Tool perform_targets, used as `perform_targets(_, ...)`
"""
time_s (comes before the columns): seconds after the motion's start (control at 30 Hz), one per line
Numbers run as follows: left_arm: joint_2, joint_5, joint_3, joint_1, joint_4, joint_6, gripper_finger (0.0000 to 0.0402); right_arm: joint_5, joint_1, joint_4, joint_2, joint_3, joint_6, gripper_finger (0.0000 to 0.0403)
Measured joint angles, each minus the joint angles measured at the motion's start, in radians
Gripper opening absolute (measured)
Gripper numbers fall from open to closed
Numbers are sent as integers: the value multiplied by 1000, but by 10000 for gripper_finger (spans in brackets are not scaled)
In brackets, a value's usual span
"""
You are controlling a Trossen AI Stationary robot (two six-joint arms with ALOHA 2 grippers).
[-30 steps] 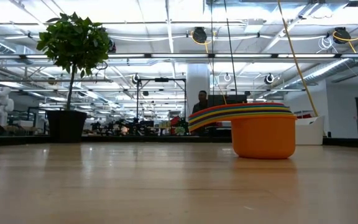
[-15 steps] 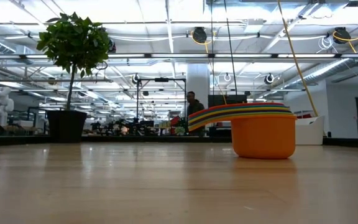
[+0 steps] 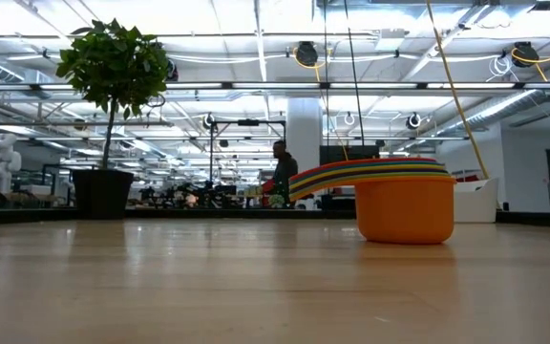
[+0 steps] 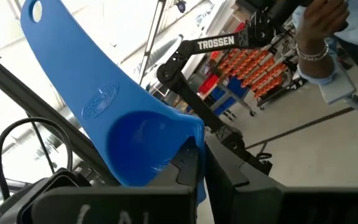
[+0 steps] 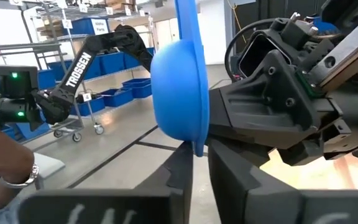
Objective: Nest measuring cups in basket
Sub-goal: Stack the blue measuring on top of the red measuring cup
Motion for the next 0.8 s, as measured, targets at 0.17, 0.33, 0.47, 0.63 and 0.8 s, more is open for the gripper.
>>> perform_targets(0.17,-1,0,0,0,-5,-46,8,-4,-4,-8,0,0,-14,6)
perform_targets(0.33,-1,-2,0,0,-15,-122,42,-6,-4,-18,-7,0,-42,2)
perform_targets(0.47,-2,-139,1,-4,-6,-230,84,3,8,-31,-35,-1,-67,1)
perform_targets(0.63,-3,-267,2,-9,-3,-252,135,40,41,-127,-104,-2,-78,1)
perform_targets(0.8,1,-416,0,-38,-16,-343,182,164,104,-215,-191,1,-112,1)
